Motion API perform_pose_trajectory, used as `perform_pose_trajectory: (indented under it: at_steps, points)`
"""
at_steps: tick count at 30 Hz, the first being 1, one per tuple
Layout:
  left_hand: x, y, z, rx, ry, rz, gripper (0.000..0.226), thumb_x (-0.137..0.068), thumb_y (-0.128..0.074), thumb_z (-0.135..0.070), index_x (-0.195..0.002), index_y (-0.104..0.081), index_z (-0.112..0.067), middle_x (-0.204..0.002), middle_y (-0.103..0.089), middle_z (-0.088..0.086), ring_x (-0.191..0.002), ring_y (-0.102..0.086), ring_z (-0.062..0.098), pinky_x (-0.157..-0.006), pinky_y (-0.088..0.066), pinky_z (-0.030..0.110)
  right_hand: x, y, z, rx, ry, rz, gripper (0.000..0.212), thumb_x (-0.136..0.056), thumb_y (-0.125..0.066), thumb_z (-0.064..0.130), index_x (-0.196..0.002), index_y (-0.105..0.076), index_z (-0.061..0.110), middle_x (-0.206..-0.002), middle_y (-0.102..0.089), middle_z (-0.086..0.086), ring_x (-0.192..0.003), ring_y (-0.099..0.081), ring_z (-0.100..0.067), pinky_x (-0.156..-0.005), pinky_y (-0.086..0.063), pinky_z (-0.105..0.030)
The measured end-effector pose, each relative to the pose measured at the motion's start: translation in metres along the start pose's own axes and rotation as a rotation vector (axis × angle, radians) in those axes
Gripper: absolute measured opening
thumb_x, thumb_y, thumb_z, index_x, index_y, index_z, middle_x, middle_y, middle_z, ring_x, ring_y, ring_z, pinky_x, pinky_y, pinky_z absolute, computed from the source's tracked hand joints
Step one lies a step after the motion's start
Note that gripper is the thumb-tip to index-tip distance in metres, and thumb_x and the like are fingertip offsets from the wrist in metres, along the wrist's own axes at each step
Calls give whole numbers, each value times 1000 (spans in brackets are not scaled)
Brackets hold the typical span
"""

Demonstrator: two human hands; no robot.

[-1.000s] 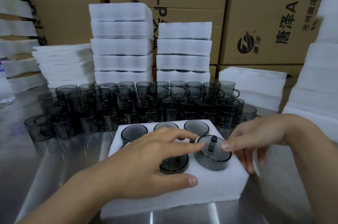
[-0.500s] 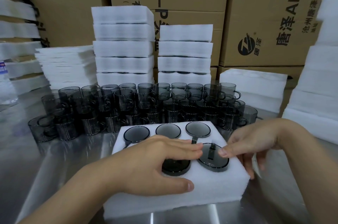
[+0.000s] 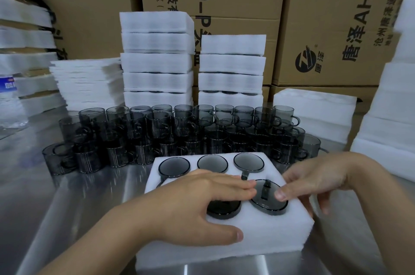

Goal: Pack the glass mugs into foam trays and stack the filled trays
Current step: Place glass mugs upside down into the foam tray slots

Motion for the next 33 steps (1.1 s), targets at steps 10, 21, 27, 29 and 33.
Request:
perform_pose_trajectory:
  at_steps: [10,21,27,29,33]
  points:
    - [2,-1,-1,-60,-65,-19,60,-79,-61,-57,-131,-32,-64,-143,-16,-47,-133,-10,-23,-113,-6,15,0,-1,2,22,20,12,81,-64,-61,62,-121,-59,4,-120,-62,-21,-88,-61,-19,-59,-52,-21]
    - [3,0,-1,-93,-76,4,59,-79,-59,-58,-128,-28,-68,-141,-12,-49,-131,-5,-26,-106,3,3,0,-4,6,44,-5,-14,76,-69,-58,55,-119,-58,-2,-100,-61,-11,-84,-58,-19,-77,-51,-30]
    - [3,0,-1,-84,-59,24,60,-77,-56,-62,-124,-22,-76,-140,-8,-52,-135,-8,-20,-115,-7,21,1,-4,8,63,23,-18,83,-70,-68,63,-118,-58,-3,-99,-60,-12,-86,-58,-22,-81,-50,-35]
    - [3,0,-1,-71,-65,30,57,-78,-60,-58,-120,-26,-78,-140,-7,-53,-134,-6,-21,-115,-5,20,1,-4,9,63,23,-23,83,-70,-64,63,-118,-58,-4,-98,-59,-12,-85,-57,-22,-81,-50,-35]
    - [2,2,-2,-96,-84,72,59,-83,-62,-53,-122,-24,-74,-141,-2,-52,-133,0,-24,-114,2,16,1,-4,8,55,26,-21,81,-63,-58,58,-117,-59,-2,-100,-59,-13,-85,-58,-21,-78,-50,-31]
Point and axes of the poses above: each hand's wrist, its own x-axis away from the middle knuckle, its own y-axis out of the back of the hand, z = x × y, the point moved 1 cm from there along -x, towards the middle knuckle
